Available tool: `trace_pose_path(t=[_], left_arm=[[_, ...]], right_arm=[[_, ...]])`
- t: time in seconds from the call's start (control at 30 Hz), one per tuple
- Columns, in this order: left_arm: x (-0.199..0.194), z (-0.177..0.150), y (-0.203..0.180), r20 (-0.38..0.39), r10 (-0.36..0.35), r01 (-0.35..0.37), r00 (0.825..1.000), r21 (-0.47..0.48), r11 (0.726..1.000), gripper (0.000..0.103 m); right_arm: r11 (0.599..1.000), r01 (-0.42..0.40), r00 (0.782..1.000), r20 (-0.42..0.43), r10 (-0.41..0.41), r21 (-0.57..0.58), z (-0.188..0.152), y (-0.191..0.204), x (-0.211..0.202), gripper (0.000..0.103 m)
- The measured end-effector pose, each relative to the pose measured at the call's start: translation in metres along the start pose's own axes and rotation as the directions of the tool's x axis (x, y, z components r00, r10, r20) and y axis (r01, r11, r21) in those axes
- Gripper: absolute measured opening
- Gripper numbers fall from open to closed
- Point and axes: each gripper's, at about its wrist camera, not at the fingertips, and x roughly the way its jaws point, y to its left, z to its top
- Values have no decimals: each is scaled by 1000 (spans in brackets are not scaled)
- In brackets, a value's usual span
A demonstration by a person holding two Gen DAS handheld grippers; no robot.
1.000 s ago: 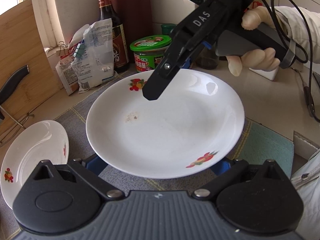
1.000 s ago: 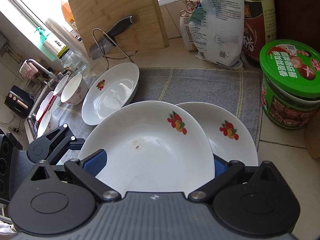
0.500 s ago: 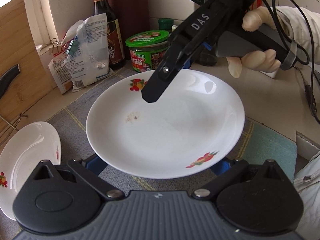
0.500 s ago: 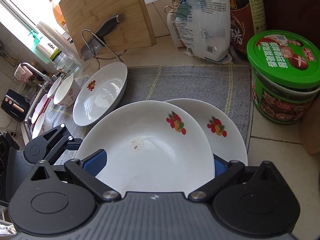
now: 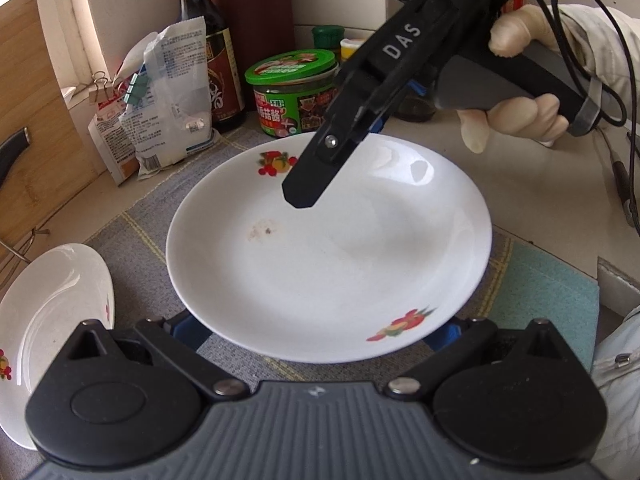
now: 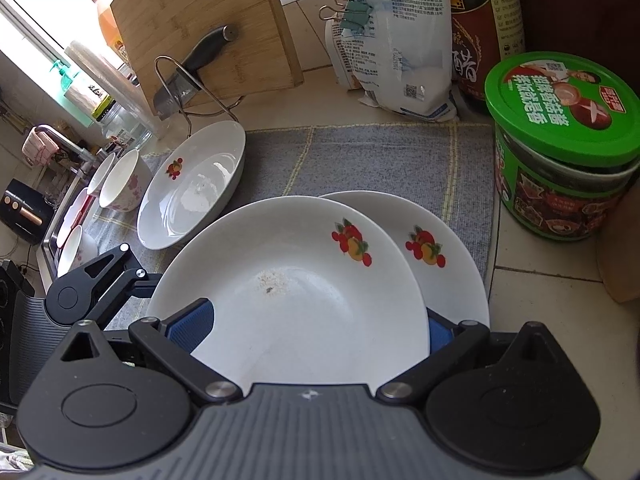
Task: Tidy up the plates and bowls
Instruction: 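Lower the held plate onto the white plate beside the green canister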
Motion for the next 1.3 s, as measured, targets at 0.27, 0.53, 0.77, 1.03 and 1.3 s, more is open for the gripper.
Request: trace_pose_path(t=[0.27, 0.53, 0.77, 1.03, 1.3], left_arm=[[6, 4, 1, -29, -8, 8, 1000, 4, 1000, 102], [13, 9, -2, -52, -9, 10, 999, 19, 1000, 102], [16, 10, -2, -59, -7, 9, 998, 31, 999, 102], [17, 10, -2, -58, -6, 8, 998, 43, 999, 102], [16, 10, -3, -56, -1, 4, 998, 57, 998, 102]], right_arm=[[1000, 8, 1000, -2, -8, 12, -2, -3, -1, 103], [1000, 6, 1000, -11, -5, 27, -6, -7, -1, 103], [999, 4, 1000, -16, -3, 36, -8, -10, -3, 103], [999, 1, 1000, -9, 0, 51, -11, -12, -7, 103], [998, 15, 1000, -8, -14, 61, -15, -12, -13, 103]])
